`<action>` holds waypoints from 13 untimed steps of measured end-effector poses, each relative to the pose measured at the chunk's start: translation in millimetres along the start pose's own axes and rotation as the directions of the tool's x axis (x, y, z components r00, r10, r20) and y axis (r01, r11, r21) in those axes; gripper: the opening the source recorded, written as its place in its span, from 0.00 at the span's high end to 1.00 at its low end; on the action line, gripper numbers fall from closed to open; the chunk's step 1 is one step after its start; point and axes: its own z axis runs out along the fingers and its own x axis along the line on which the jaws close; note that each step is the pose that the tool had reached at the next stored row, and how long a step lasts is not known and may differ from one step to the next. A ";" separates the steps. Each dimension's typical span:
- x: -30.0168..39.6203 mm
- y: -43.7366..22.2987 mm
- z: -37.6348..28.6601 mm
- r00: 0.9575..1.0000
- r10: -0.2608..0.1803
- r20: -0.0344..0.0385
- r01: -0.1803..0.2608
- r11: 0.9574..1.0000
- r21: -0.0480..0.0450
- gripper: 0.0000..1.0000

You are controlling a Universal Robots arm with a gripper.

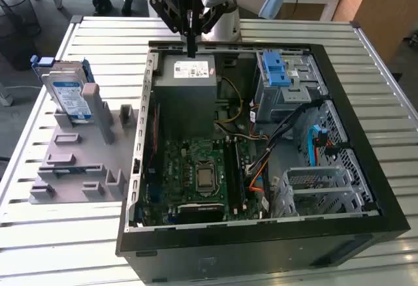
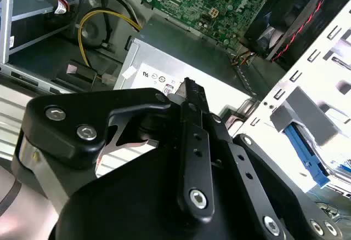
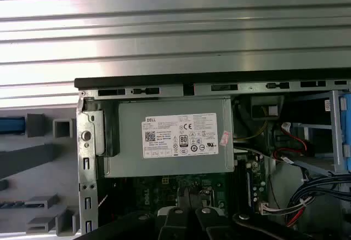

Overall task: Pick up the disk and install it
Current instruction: 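Reach for the disk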

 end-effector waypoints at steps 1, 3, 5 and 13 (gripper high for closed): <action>0.0 0.0 0.0 1.000 0.000 0.000 0.000 1.000 0.000 0.89; 0.0 0.0 0.0 1.000 0.000 0.000 0.000 1.000 0.000 0.89; 0.2 0.0 0.0 1.000 0.000 0.000 0.000 1.000 0.000 0.89; 4.4 -0.1 -0.1 1.000 0.000 0.000 0.000 1.000 0.000 0.89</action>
